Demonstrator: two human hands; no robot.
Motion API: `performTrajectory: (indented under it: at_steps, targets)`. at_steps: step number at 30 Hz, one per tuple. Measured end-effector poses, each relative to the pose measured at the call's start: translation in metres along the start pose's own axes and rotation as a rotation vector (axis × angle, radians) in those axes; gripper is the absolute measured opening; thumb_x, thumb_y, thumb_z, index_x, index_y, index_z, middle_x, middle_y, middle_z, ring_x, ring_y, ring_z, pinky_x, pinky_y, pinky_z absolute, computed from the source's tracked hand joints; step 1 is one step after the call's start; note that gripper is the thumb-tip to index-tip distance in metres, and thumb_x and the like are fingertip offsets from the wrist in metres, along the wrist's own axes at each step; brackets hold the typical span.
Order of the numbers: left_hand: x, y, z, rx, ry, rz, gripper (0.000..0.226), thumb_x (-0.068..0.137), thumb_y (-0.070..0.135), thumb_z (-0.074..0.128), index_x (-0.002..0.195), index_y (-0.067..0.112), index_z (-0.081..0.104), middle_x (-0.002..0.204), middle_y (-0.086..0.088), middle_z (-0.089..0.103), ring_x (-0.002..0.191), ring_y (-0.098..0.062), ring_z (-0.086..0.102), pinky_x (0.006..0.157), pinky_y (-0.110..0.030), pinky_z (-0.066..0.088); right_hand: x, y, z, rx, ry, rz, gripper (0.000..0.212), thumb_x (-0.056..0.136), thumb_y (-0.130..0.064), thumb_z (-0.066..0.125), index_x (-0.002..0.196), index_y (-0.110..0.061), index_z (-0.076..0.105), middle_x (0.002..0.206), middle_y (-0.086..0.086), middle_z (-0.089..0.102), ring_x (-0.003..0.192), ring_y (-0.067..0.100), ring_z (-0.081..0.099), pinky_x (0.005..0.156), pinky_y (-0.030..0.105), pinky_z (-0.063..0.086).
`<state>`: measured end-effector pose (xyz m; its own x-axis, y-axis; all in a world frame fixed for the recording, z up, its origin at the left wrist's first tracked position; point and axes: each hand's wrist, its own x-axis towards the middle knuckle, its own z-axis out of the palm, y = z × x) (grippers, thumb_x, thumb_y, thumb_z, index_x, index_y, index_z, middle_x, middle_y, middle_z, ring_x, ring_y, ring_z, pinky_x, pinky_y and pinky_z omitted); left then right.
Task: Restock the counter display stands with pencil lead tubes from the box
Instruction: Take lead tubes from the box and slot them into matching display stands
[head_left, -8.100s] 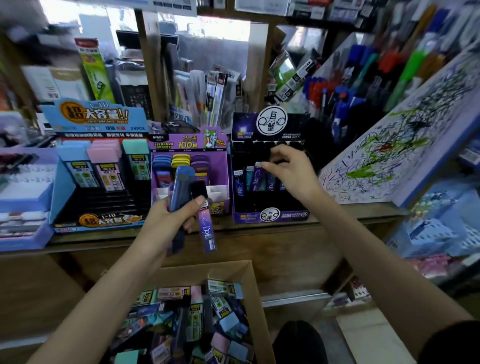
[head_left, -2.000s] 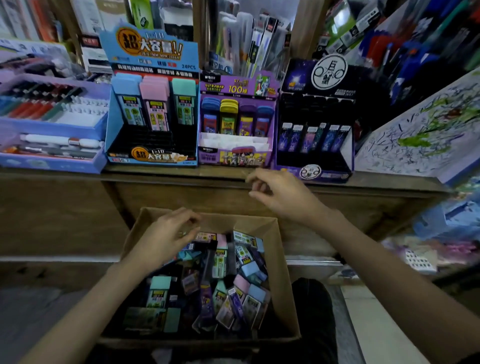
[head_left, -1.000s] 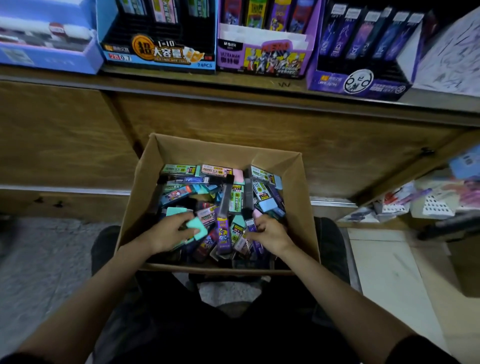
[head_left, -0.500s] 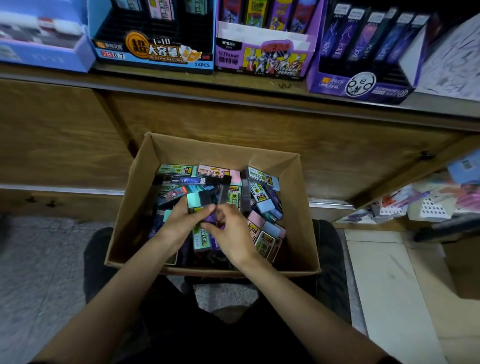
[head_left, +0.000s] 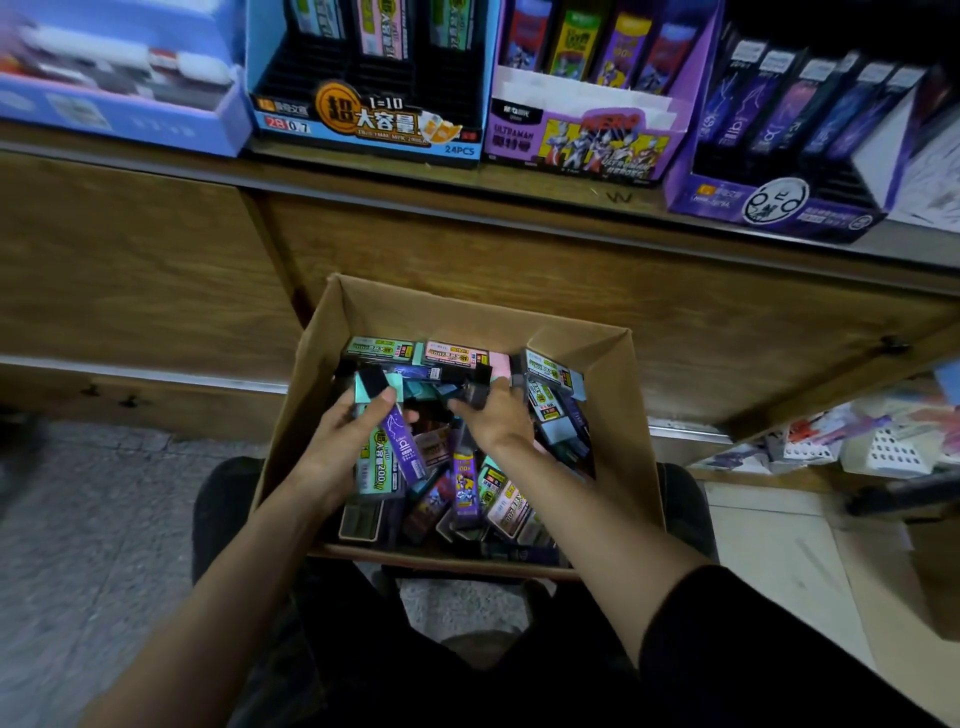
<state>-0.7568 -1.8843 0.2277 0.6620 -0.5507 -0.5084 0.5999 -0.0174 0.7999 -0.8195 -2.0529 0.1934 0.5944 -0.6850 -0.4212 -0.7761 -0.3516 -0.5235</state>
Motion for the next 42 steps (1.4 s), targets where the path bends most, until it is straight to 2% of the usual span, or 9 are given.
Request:
performTrajectory:
  at_steps: [5,8,10,16,19,24,28,32,42]
  targets:
    - [-0.002,0.001,0.002,-0.029,0.009,-0.005,0.028,0.084,0.027,0.062,0.110,0.018,0.058,0.082,-0.008,0.074,0.078,-0.023,0.072,0.061,-0.033,0.056,0.002,0.002,0.007,0.072,-0.008,0.000,0.042,0.087,-0.023,0.064,0.120,-0.004,0.047,0.123,0.017,0.051,0.108,0.036,0.057,0.088,0.041,0.049]
    - [-0.005,0.003,0.004,0.027,0.000,0.003,0.040,0.076,0.031,0.067,0.112,0.018,0.058,0.082,-0.007,0.074,0.074,-0.021,0.072,0.056,-0.030,0.055,-0.001,0.011,-0.004,0.267,-0.100,0.005,0.024,0.088,-0.011,0.059,0.110,-0.004,0.056,0.099,0.011,0.064,0.092,0.027,0.061,0.077,0.032,0.047]
    - [-0.007,0.004,0.007,0.075,-0.001,0.019,0.041,0.075,0.031,0.067,0.113,0.019,0.058,0.085,-0.006,0.074,0.074,-0.021,0.072,0.056,-0.030,0.054,-0.007,0.017,-0.014,0.431,-0.137,0.020,0.012,0.088,-0.006,0.055,0.100,-0.008,0.058,0.082,0.006,0.060,0.075,0.020,0.057,0.066,0.028,0.042]
    - [-0.014,0.024,0.030,0.156,-0.031,0.131,0.026,0.087,0.019,0.061,0.113,0.015,0.058,0.086,-0.008,0.074,0.071,-0.020,0.071,0.056,-0.027,0.056,-0.040,0.016,-0.061,0.875,-0.190,-0.036,0.010,0.096,-0.008,0.047,0.091,-0.015,0.052,0.090,0.006,0.059,0.070,0.015,0.065,0.058,0.024,0.049]
    - [-0.019,0.046,0.052,0.220,-0.066,0.216,0.023,0.088,0.018,0.060,0.111,0.015,0.059,0.086,-0.006,0.073,0.071,-0.016,0.071,0.057,-0.024,0.054,-0.057,0.005,-0.095,0.846,-0.177,-0.178,0.012,0.098,-0.015,0.047,0.100,-0.010,0.058,0.091,0.004,0.060,0.079,0.015,0.060,0.068,0.031,0.050]
    - [-0.026,0.083,0.091,0.285,-0.104,0.304,0.016,0.088,0.020,0.060,0.103,0.019,0.058,0.098,-0.011,0.070,0.087,-0.026,0.068,0.079,-0.042,0.054,-0.075,-0.006,-0.163,0.781,-0.045,-0.390,0.009,0.093,-0.010,0.055,0.097,-0.012,0.063,0.098,0.004,0.066,0.093,0.019,0.064,0.081,0.035,0.051]
    - [-0.029,0.109,0.121,0.311,-0.162,0.390,0.015,0.087,0.020,0.060,0.101,0.025,0.059,0.088,-0.001,0.073,0.077,-0.014,0.070,0.068,-0.031,0.057,-0.075,-0.010,-0.213,0.741,0.045,-0.511,0.010,0.089,-0.007,0.058,0.090,-0.016,0.064,0.085,-0.001,0.069,0.076,0.005,0.064,0.066,0.021,0.051]
    - [-0.030,0.130,0.147,0.309,-0.225,0.452,0.024,0.079,0.025,0.061,0.103,0.024,0.059,0.084,0.003,0.074,0.073,-0.013,0.071,0.057,-0.022,0.056,-0.074,-0.009,-0.266,0.733,0.166,-0.604,0.023,0.088,-0.007,0.061,0.082,-0.027,0.068,0.081,-0.010,0.071,0.077,0.001,0.064,0.066,0.013,0.048]
    - [-0.021,0.165,0.186,0.310,-0.286,0.564,0.034,0.076,0.032,0.064,0.109,0.025,0.059,0.091,-0.005,0.074,0.077,-0.022,0.072,0.057,-0.023,0.054,-0.039,-0.010,-0.381,0.574,0.554,-0.691,0.013,0.088,-0.013,0.064,0.084,-0.025,0.063,0.080,-0.009,0.064,0.075,0.003,0.062,0.069,0.019,0.054]
